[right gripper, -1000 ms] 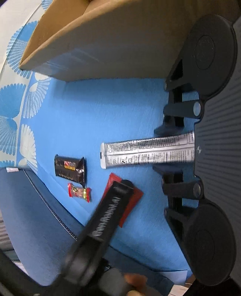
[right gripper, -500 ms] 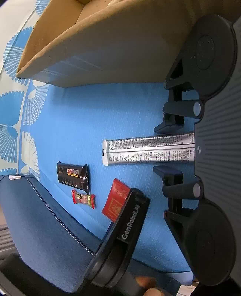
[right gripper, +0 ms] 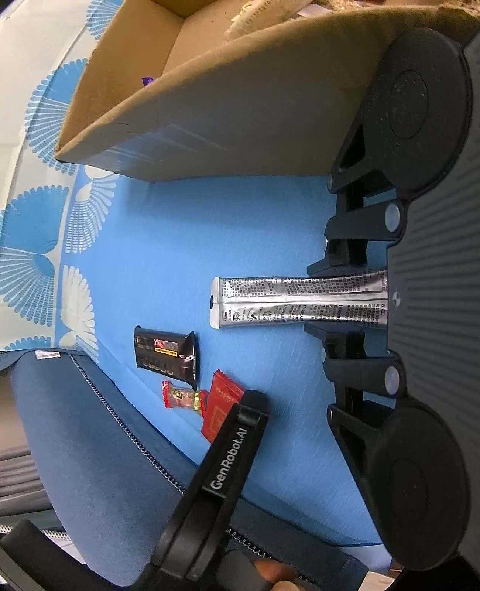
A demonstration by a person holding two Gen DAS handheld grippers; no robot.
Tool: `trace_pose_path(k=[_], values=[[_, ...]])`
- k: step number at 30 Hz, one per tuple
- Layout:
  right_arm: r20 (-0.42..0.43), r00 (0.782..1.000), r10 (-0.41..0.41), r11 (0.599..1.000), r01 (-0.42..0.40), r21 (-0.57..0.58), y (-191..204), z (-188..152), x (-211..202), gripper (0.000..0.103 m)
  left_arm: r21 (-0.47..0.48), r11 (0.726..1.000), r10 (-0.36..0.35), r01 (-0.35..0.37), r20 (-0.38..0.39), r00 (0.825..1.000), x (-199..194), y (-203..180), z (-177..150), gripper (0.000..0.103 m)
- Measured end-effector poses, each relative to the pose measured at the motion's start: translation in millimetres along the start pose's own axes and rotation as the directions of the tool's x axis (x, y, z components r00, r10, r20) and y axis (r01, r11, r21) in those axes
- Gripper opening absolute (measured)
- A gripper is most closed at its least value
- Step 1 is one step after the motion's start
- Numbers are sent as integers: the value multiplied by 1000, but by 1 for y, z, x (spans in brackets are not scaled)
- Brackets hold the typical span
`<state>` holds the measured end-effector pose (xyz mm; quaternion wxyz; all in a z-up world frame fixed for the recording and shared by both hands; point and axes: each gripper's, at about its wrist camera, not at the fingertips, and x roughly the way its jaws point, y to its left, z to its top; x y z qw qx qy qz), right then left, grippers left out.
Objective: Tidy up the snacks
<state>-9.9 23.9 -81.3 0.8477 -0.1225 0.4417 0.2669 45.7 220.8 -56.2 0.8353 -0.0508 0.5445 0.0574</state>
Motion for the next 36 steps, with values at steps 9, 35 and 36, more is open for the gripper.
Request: trace_pose_path(k=[9, 35, 36], values=[[37, 999, 3, 1000, -4, 4, -1, 2, -10, 26, -13, 1000, -3, 4, 18, 1000, -2, 1, 0, 65], [144, 990, -8, 1000, 12, -24, 2, 3, -31, 26, -64, 998, -16, 26, 141, 990, -22, 6, 6, 65], [163, 987, -7, 1000, 10, -17, 0, 5, -36, 26, -69, 997, -18, 29, 161, 987, -25, 6, 7, 65]])
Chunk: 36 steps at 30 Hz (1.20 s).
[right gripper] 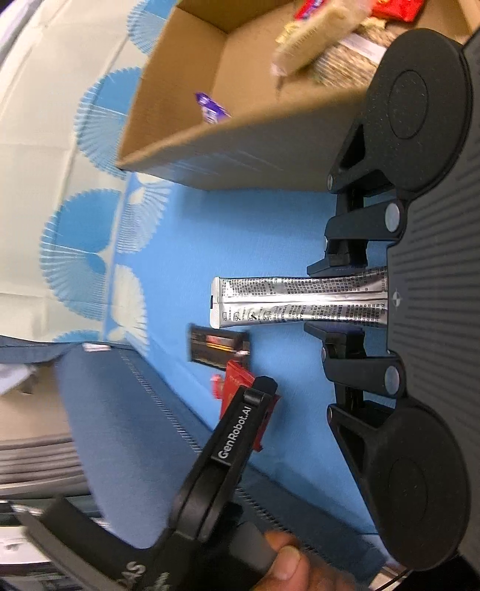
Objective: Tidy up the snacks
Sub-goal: 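Carry the silver bar and red square pack over the box with both tools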
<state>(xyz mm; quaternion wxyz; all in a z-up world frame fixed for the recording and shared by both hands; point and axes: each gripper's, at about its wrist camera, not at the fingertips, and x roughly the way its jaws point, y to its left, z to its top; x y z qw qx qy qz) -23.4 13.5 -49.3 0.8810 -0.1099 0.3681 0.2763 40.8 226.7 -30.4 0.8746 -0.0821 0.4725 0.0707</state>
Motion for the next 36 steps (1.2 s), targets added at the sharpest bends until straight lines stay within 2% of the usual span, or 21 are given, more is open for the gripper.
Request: trace_pose_path(k=[4, 7, 11, 17, 23, 26, 29, 31, 36], values=[[79, 997, 7, 999, -10, 33, -10, 8, -18, 26, -12, 1000, -16, 17, 97, 995, -17, -3, 6, 65], [143, 990, 13, 999, -19, 45, -14, 13, -32, 26, -1, 1000, -21, 21, 183, 983, -31, -10, 10, 65], [231, 973, 15, 999, -25, 40, -19, 17, -50, 26, 7, 999, -37, 37, 283, 958, -48, -20, 14, 65], [306, 952, -13, 999, -3, 52, -35, 25, -68, 26, 55, 994, -107, 94, 367, 924, -60, -48, 15, 65], [359, 925, -125, 990, 91, 109, -69, 29, -88, 26, 149, 976, -206, 156, 429, 880, -68, -91, 15, 65], [363, 912, -191, 977, 142, 156, -92, 29, -94, 26, 221, 959, -262, 178, 450, 854, -72, -117, 12, 65], [354, 898, -262, 958, 196, 210, -120, 28, -100, 26, 300, 931, -335, 211, 464, 820, -76, -144, 7, 65], [350, 887, -302, 944, 226, 243, -137, 24, -103, 26, 352, 904, -394, 242, 466, 792, -78, -163, 4, 65], [346, 839, -420, 892, 312, 328, -175, 10, -114, 26, 447, 831, -523, 330, 429, 736, -78, -201, -5, 65]])
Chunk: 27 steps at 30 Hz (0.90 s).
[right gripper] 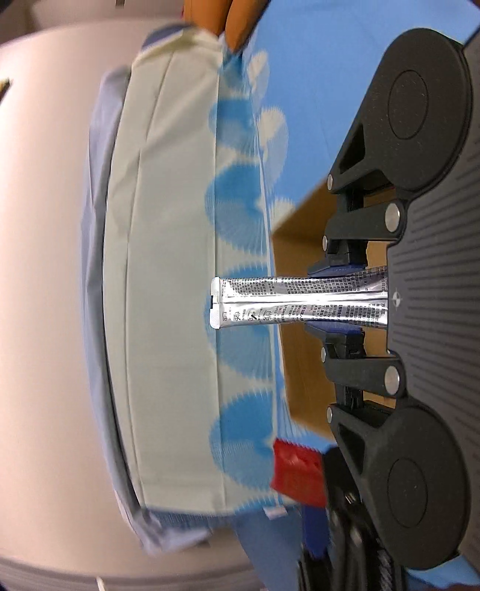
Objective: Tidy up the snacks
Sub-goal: 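Carry the silver bar and red square pack over the box with both tools, then open both tools to drop the snacks into the box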
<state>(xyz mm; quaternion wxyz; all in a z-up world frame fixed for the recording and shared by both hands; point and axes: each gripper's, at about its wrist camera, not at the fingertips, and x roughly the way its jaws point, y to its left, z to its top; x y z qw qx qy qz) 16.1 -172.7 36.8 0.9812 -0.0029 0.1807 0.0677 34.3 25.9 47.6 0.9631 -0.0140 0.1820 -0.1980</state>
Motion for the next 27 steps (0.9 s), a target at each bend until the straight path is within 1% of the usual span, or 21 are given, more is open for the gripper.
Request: trace_pose_path(k=[3, 8, 12, 18, 27], values=[[-2, 999, -49, 998, 50, 26, -20, -3, 1, 26, 42, 997, -60, 60, -2, 998, 9, -22, -5, 65], [-16, 996, -87, 995, 88, 42, -40, -9, 2, 26, 94, 991, -96, 98, -23, 995, 21, -42, -13, 65], [-15, 996, -87, 995, 88, 38, -44, -11, 1, 26, 100, 989, -103, 105, -26, 994, 28, -47, -15, 65], [-5, 997, -83, 996, 83, 36, -42, -9, -1, 26, 97, 990, -95, 97, -32, 995, 27, -40, -16, 65], [17, 997, -81, 996, 81, 31, -41, -10, -6, 26, 92, 992, -82, 84, -26, 996, 23, -40, -15, 65]])
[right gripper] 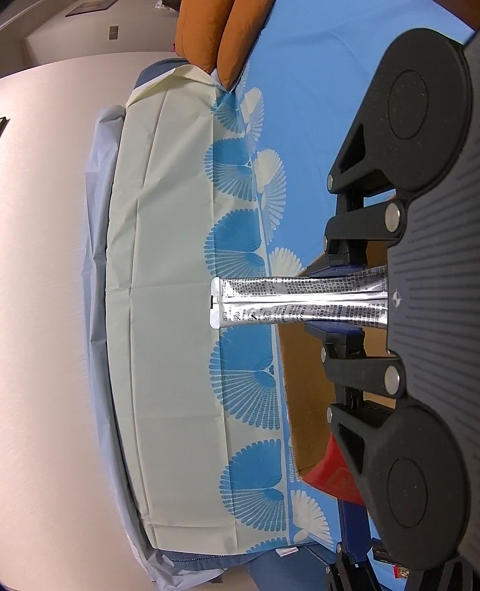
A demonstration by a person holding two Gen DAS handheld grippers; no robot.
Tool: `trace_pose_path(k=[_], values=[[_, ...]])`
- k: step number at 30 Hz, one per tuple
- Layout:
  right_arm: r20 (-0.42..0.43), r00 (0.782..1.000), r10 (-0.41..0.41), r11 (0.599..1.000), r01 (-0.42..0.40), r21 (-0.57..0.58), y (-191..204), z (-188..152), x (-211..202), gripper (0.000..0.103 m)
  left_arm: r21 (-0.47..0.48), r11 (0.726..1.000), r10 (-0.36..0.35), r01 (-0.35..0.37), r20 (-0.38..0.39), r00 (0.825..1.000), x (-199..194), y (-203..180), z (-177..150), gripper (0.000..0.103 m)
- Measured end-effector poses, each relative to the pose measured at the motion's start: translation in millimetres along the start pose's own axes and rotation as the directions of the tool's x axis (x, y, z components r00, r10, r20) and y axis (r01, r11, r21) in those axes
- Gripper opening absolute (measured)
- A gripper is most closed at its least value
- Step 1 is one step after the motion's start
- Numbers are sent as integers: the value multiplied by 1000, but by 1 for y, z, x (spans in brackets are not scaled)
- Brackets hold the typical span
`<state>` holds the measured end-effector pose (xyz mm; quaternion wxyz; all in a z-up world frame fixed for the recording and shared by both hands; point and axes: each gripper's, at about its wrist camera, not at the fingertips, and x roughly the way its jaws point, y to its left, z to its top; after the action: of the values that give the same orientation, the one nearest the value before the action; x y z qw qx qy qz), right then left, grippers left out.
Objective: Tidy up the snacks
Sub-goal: 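Open both tools to drop the snacks into the box, then move both tools back toward the red candy and dark chocolate bar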
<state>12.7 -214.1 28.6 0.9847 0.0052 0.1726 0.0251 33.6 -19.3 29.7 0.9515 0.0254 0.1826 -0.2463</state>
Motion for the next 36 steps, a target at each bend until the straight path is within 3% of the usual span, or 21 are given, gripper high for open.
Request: trace_pose_path(k=[5, 8, 11, 12, 14, 16, 19, 24, 26, 29, 31, 33, 34, 36], values=[[11, 1000, -1, 1000, 1, -2, -1, -1, -2, 26, -11, 1000, 3, -3, -1, 1000, -1, 1, -1, 66], [14, 1000, -1, 1000, 1, -8, 0, 0, -2, 27, -30, 999, -27, 26, -35, 999, 3, 2, -2, 80], [-16, 999, -30, 999, 29, -31, 3, -2, 2, 34, -1, 1000, -5, 5, -51, 999, 5, -1, -3, 83], [-26, 999, -39, 999, 38, -32, 3, -2, 4, 46, -1, 1000, -2, 2, -51, 999, 5, -1, -4, 83], [-51, 998, -41, 999, 40, -19, 2, -2, 8, 57, -11, 1000, 6, -6, -48, 999, 3, 2, -4, 83], [-60, 998, -33, 999, 32, -15, 5, -2, 9, 58, -19, 1000, 19, -20, -45, 999, 0, 5, -4, 83], [-59, 998, -22, 999, 21, -28, 11, -2, 9, 58, -30, 998, 56, -57, -33, 998, -5, 11, -5, 75], [-59, 998, -10, 1000, 9, -27, 23, -2, 7, 58, -114, 989, 95, -99, -42, 995, -17, 38, -6, 40], [-56, 998, 3, 1000, -4, -24, 30, -1, 6, 58, -177, 973, 136, -148, -79, 988, -22, 58, -7, 35], [-51, 998, 45, 999, -47, -25, 43, -1, 4, 49, -321, 907, 225, -274, -182, 957, -33, 103, -14, 30], [-57, 994, 91, 996, -92, -21, 53, -1, 2, 33, -417, 824, 299, -384, -254, 920, -43, 139, -23, 30], [-62, 989, 134, 991, -135, -22, 64, -1, 1, 29, -488, 709, 381, -510, -343, 858, -57, 176, -35, 30], [-63, 986, 157, 987, -159, -25, 71, -2, 0, 29, -514, 635, 423, -577, -393, 816, -65, 196, -43, 30], [-68, 978, 199, 979, -202, -30, 84, -3, -2, 29, -566, 514, 445, -644, -466, 765, -80, 225, -58, 30]])
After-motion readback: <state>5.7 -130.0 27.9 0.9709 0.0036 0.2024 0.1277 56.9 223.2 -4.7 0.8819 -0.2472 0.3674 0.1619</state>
